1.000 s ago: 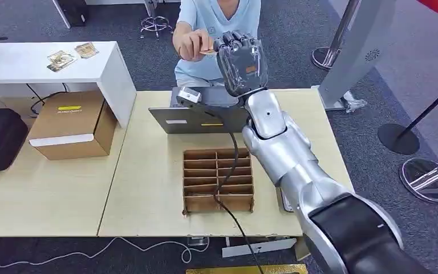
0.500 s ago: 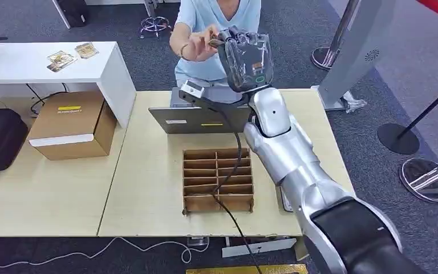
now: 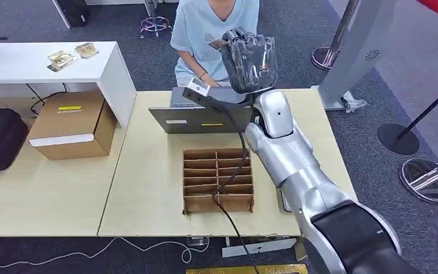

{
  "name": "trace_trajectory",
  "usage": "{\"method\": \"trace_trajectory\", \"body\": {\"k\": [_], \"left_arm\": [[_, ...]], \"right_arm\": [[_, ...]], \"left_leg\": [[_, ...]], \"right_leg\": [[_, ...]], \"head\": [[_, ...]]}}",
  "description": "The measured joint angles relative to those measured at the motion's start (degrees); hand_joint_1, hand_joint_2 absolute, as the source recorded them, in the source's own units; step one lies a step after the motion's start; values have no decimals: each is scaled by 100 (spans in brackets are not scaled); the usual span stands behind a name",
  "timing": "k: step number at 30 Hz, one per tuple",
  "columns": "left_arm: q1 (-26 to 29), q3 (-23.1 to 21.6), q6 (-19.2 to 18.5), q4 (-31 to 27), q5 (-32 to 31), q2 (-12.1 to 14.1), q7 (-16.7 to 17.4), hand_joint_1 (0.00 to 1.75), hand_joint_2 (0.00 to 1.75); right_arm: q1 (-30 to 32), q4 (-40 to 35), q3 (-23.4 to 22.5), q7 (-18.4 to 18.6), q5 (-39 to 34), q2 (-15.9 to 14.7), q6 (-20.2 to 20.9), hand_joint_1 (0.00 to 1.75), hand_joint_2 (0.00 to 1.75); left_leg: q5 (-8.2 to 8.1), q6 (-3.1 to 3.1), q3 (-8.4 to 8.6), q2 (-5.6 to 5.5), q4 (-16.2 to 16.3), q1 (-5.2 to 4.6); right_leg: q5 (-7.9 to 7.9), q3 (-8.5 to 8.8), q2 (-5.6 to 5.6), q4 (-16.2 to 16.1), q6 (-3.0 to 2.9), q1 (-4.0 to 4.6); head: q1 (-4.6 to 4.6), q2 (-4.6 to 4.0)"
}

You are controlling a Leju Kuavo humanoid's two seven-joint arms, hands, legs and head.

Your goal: Pass the card to the sensor for recognition and then transmit it.

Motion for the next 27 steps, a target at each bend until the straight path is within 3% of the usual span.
{"method": "trace_trajectory", "body": {"k": [5, 8, 12, 16, 19, 23, 27], "left_arm": [[0, 0, -17, 0, 50, -2, 0, 0, 0], [2, 0, -42, 0, 79, -7, -2, 0, 0], [8, 0, -48, 0, 155, -18, -7, 0, 0], [16, 0, -66, 0, 201, -35, -61, 0, 0], [31, 0, -101, 0, 221, -57, -107, 0, 0], [45, 0, -144, 0, 256, -79, -133, 0, 0], [45, 0, -153, 0, 258, -98, -138, 0, 0]], "right_arm": [[12, -66, -186, -511, -1130, 0, 217, 175, 175], [74, -212, -357, -998, -2267, 0, 632, 175, 175], [157, -459, -588, -1461, -3899, -2, 1895, 175, 175], [168, -649, -630, -1588, -4848, -61, 2965, 175, 175], [176, -785, -643, -1640, -5423, -162, 3480, 175, 175], [256, -1041, -641, -1616, -6113, -391, 3928, 175, 175], [345, -1169, -638, -1585, -6321, -555, 4120, 175, 175]], "left_leg": [[0, 0, 0, -1, 0, 0], [0, 0, 0, 0, 0, 0], [-1, -1, 0, 2, 0, 0], [-1, -1, -1, 1, 0, 0], [-1, -1, -1, 1, 0, 0], [-1, 0, -3, 0, 1, -1], [-2, 0, -3, 3, 1, -1]], "right_leg": [[0, 0, -1, 0, 0, 0], [0, 0, 0, 0, 0, 0], [0, -1, 2, 0, 0, 0], [0, -3, 1, -1, 0, 0], [0, -3, 1, -1, 0, 0], [0, -2, 0, -4, 0, -1], [1, -4, 2, -5, 1, -1]], "head": [[0, 0], [0, 0], [-2, 0], [0, 0], [0, 0], [0, 0], [0, 0]]}}
